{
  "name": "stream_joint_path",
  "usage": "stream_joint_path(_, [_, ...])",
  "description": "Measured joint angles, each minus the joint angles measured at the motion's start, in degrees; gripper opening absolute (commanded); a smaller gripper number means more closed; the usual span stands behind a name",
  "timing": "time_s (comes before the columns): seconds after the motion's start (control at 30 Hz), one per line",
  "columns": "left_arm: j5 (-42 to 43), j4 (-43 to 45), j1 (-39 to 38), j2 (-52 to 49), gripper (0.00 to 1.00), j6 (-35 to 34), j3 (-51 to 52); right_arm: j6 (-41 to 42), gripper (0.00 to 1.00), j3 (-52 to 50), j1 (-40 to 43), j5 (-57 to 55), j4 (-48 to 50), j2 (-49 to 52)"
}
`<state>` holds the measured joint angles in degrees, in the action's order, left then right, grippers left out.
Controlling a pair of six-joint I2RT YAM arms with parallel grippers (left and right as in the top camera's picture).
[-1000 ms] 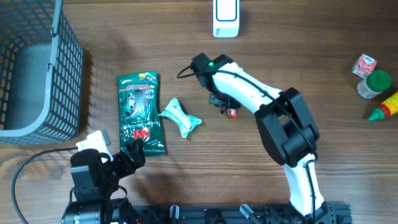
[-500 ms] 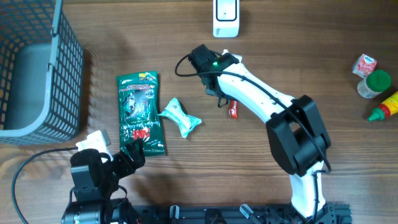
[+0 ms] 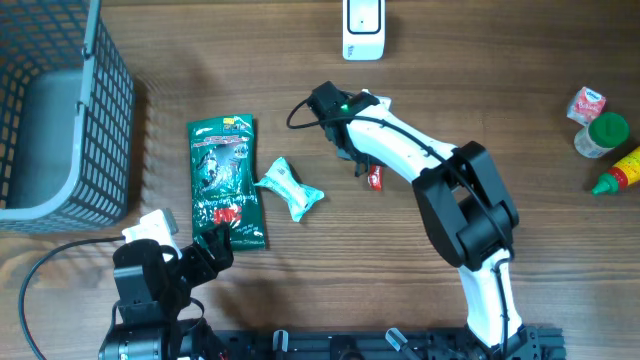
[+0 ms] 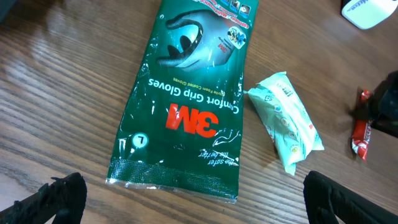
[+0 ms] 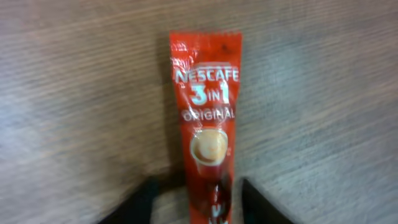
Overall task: Scan the item barcode
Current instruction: 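Lower the right gripper and grasp the Nescafe stick by its end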
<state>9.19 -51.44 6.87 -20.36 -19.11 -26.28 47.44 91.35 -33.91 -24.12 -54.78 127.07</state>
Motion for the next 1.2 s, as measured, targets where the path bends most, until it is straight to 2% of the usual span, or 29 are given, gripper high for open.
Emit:
stream_joint_path(0.07, [0.0, 0.0, 0.0, 0.0, 1.0, 0.0, 0.0, -1.33, 0.06, -1.05, 0.24, 0.24, -0.02, -0.35])
stream_joint_path(0.1, [0.0, 0.0, 0.0, 0.0, 1.0, 0.0, 0.0, -1.68, 0.04, -1.79, 0.31, 0.28, -0.17, -0.61])
stream_joint_path(0.3, [0.0, 0.0, 0.0, 0.0, 1.0, 0.0, 0.0, -4.37, 0.04, -4.42, 0.42, 0.11, -0.42, -1.84])
stream_joint_path(0.43, [0.0, 0.0, 0.0, 0.0, 1.0, 0.0, 0.0, -14.6, 0.04, -3.56, 2.71, 6.93, -0.44, -2.6])
stream_joint_path(0.53, [0.02, 0.0, 0.0, 0.0, 1.0, 0.0, 0.0, -24.65, 0.04, -2.27, 5.77, 20.31, 0.22, -3.34])
stream_joint_path(0.6, [0.02, 0.0, 0.0, 0.0, 1.0, 0.0, 0.0, -32.79, 0.04, -2.16, 7.32, 33.83, 1.31, -3.54])
stream_joint_path(0.7, [0.02, 0.0, 0.0, 0.0, 1.0, 0.0, 0.0, -43.65, 0.04, -3.52, 7.61, 51.34, 1.09, -2.8])
stream_joint_path(0.77, [0.02, 0.0, 0.0, 0.0, 1.0, 0.0, 0.0, -48.59, 0.04, -4.33, 7.43, 59.06, 1.53, -2.25])
stream_joint_path(0.97, [0.0, 0.0, 0.0, 0.0, 1.0, 0.0, 0.0, -63.04, 0.04, -5.51, 7.61, 77.79, 1.29, -1.53])
stream_joint_path(1.2, [0.02, 0.0, 0.0, 0.0, 1.0, 0.0, 0.0, -72.43, 0.04, -5.51, 7.61, 95.17, 1.27, -1.53])
